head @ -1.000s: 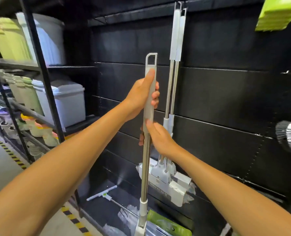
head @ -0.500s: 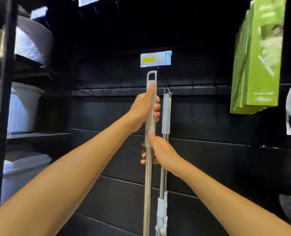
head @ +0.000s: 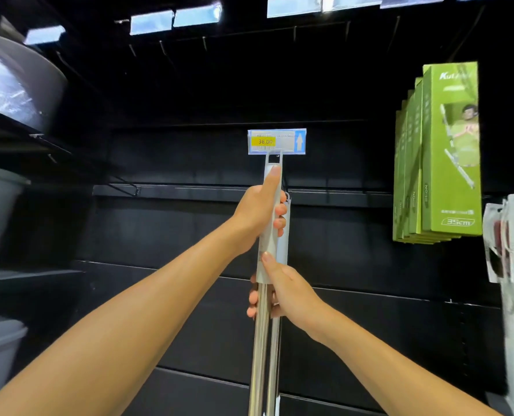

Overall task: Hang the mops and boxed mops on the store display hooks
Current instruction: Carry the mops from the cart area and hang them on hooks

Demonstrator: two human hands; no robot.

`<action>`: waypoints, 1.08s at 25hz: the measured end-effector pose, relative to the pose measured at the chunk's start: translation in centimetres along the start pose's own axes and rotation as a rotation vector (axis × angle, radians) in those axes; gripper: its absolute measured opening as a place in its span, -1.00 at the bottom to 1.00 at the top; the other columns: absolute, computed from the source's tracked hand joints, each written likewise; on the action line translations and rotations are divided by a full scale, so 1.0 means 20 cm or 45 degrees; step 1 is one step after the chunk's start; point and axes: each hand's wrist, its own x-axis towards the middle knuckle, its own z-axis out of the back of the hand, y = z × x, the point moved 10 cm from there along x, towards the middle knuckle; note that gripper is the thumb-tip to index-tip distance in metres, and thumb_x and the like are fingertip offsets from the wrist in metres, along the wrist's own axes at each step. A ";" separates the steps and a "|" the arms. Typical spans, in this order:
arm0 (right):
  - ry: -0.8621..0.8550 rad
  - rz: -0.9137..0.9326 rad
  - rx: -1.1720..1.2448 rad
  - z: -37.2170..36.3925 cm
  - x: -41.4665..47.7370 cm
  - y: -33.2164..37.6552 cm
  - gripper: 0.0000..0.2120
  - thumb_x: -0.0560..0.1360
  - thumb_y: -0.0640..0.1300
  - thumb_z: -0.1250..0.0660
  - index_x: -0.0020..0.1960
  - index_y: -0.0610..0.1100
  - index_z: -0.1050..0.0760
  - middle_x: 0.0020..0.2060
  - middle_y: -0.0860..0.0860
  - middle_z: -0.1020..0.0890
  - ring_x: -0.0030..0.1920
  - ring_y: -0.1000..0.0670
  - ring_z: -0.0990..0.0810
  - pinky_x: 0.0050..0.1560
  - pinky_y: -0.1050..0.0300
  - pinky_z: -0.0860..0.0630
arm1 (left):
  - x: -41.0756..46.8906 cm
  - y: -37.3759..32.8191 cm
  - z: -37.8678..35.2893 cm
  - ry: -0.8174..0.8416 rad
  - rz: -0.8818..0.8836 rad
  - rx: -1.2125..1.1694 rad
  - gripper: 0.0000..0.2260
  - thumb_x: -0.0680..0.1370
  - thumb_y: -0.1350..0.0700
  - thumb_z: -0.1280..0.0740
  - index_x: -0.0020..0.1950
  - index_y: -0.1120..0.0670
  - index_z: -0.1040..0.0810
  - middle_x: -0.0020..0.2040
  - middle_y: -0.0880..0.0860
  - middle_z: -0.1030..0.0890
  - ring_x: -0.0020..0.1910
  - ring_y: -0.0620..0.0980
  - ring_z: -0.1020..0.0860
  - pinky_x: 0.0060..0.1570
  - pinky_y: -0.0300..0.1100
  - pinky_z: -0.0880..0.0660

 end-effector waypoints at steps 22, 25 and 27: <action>-0.095 -0.060 -0.028 0.10 0.22 -0.18 -0.48 0.70 0.26 0.01 0.09 -0.14 -0.50 -0.30 -0.04 -0.66 -0.28 -0.02 -0.69 0.02 -0.03 -0.71 | 0.27 0.29 -0.03 0.063 0.096 -0.096 -0.47 0.62 -0.38 -0.15 -0.11 0.10 -0.45 -0.41 -0.01 -0.48 -0.52 -0.10 -0.41 -0.39 -0.18 -0.54; -0.127 -0.071 -0.038 0.13 0.30 -0.23 -0.48 0.70 0.27 0.00 0.08 -0.13 -0.51 -0.30 -0.03 -0.65 -0.28 -0.02 -0.69 0.05 -0.05 -0.70 | 0.34 0.38 -0.03 0.002 0.147 -0.042 -0.46 0.63 -0.38 -0.13 -0.16 0.09 -0.46 -0.42 0.00 -0.48 -0.54 -0.10 -0.41 -0.35 -0.17 -0.54; -0.146 -0.102 -0.023 0.15 0.35 -0.28 -0.49 0.70 0.25 -0.01 0.09 -0.14 -0.51 -0.32 -0.02 -0.65 -0.30 0.00 -0.68 0.00 -0.01 -0.71 | 0.40 0.44 -0.04 0.012 0.155 -0.035 -0.45 0.64 -0.36 -0.13 -0.20 0.09 -0.46 -0.41 0.02 -0.49 -0.54 -0.10 -0.42 -0.34 -0.17 -0.54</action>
